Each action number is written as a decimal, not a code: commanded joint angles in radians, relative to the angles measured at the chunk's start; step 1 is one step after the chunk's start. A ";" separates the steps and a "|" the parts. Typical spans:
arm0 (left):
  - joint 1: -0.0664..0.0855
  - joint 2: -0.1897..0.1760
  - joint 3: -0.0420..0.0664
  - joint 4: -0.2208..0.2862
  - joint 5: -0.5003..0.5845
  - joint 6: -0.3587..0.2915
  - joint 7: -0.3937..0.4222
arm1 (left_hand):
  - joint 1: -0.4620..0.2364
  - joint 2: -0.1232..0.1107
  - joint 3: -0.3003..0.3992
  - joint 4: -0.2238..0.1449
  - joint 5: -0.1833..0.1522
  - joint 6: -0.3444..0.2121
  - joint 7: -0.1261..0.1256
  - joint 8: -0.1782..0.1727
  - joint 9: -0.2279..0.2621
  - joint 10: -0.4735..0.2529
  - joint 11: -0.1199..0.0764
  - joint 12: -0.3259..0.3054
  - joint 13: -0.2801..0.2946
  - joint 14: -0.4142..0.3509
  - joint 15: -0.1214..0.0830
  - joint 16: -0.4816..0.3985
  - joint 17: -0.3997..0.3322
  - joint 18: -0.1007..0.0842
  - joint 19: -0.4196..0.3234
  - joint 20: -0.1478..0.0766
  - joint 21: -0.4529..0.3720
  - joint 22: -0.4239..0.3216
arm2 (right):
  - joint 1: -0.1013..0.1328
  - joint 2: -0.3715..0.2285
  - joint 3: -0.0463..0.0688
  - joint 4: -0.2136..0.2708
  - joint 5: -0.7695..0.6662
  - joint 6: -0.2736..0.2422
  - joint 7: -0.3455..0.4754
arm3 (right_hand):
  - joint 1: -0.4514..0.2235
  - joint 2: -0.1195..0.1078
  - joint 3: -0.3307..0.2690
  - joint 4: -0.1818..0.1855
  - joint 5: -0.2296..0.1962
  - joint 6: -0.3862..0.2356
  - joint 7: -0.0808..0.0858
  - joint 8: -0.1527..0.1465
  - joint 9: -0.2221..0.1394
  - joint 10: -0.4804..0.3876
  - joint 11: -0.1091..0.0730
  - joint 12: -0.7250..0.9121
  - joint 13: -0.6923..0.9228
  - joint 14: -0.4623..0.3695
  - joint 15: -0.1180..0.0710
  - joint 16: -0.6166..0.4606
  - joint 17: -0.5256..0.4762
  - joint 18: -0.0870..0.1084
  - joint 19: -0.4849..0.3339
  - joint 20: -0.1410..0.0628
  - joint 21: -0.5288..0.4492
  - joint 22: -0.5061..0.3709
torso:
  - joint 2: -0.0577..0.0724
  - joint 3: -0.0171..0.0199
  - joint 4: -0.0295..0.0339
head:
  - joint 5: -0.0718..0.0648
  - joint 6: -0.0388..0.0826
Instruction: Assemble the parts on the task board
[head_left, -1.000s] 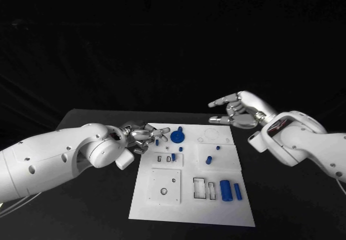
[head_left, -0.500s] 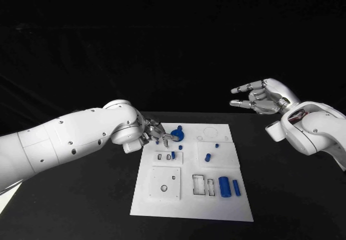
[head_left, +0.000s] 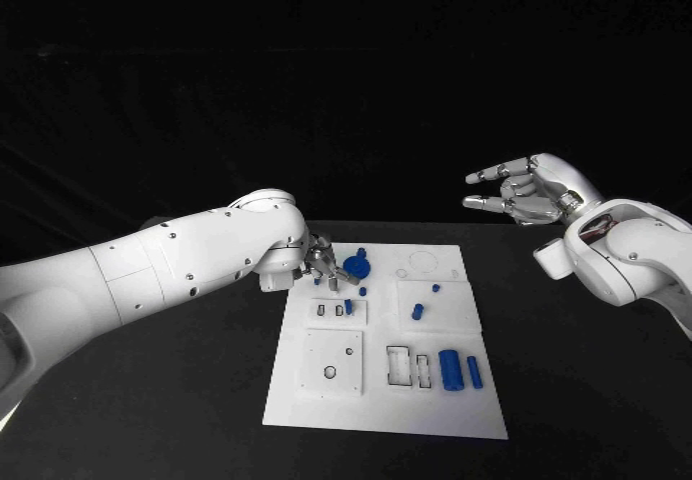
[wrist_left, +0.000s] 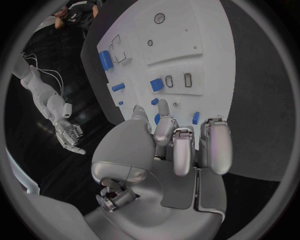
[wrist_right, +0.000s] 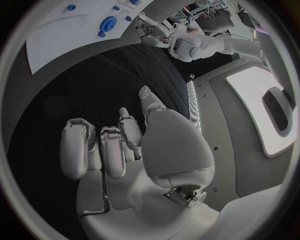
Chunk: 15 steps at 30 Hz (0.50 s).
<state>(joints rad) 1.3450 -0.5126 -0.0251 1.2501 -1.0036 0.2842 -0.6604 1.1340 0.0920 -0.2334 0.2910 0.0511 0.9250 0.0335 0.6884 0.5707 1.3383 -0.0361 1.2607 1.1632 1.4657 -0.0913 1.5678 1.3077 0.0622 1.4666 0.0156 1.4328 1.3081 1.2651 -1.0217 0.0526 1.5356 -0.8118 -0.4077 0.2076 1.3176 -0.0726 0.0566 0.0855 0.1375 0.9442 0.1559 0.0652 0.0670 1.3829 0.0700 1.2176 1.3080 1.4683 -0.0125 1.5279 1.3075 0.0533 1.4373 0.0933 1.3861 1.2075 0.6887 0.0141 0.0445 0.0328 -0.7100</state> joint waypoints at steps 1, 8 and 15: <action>0.001 0.021 -0.005 -0.020 -0.038 0.069 -0.022 | -0.001 -0.001 -0.011 -0.001 0.004 -0.010 0.000 0.007 0.007 0.003 0.001 0.004 0.001 0.105 -0.005 0.003 0.263 -0.014 0.032 -0.004 0.003 0.006 | 0.000 0.004 0.000 -0.003 -0.007 0.020 -0.008 | 0.012 0.000 -0.005 -0.001 0.007 0.003 -0.002 0.005 0.001 0.002 -0.005 -0.002 0.037 0.082 0.000 -0.005 0.186 0.019 -0.002 -0.005 -0.004 -0.001 | 0.004 -0.0034 -0.0009 | -0.001 -0.001; -0.006 0.057 -0.015 -0.053 -0.027 0.070 -0.023 | -0.090 -0.003 -0.055 0.002 -0.002 -0.019 0.000 0.016 0.028 0.004 0.000 0.007 0.005 0.105 -0.006 0.003 0.263 -0.014 0.033 -0.005 0.005 0.011 | 0.000 0.010 -0.001 -0.009 -0.006 0.025 -0.011 | 0.012 0.001 -0.007 -0.001 0.012 0.003 -0.003 0.005 0.001 0.002 -0.005 -0.002 0.036 0.082 -0.001 -0.006 0.185 0.019 -0.003 -0.006 -0.006 -0.003 | 0.008 -0.0037 -0.0038 | -0.001 -0.004; -0.008 0.067 -0.017 -0.056 -0.025 0.074 -0.023 | -0.079 0.004 -0.051 -0.002 0.000 -0.022 0.000 0.017 0.035 0.004 0.000 0.008 0.006 0.105 -0.006 0.003 0.263 -0.015 0.034 -0.005 0.006 0.013 | 0.000 0.014 -0.001 -0.015 -0.007 0.028 -0.013 | 0.012 0.001 -0.008 -0.001 0.015 0.003 -0.003 0.005 0.001 0.001 -0.005 -0.004 0.034 0.082 -0.001 -0.006 0.185 0.020 -0.003 -0.006 -0.006 -0.004 | 0.007 -0.0036 -0.0020 | -0.004 -0.007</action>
<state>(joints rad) 1.3367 -0.4490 -0.0425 1.1948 -1.0242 0.3322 -0.6783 1.0515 0.0884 -0.2830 0.2939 0.0511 0.9087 0.0322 0.7016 0.6046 1.3382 -0.0360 1.2662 1.1682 1.4656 -0.0913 1.5678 1.3076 0.0622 1.4666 0.0156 1.4328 1.3080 1.2650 -1.0097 0.0514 1.5213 -0.8127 -0.3971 0.1979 1.3176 -0.0726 0.0567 0.0855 0.1472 0.9442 0.1559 0.0652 0.0669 1.3829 0.0700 1.2176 1.3080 1.4683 -0.0125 1.5279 1.3074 0.0534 1.4374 0.0934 1.3862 1.2041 0.6959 0.0105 0.0413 0.0299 -0.7164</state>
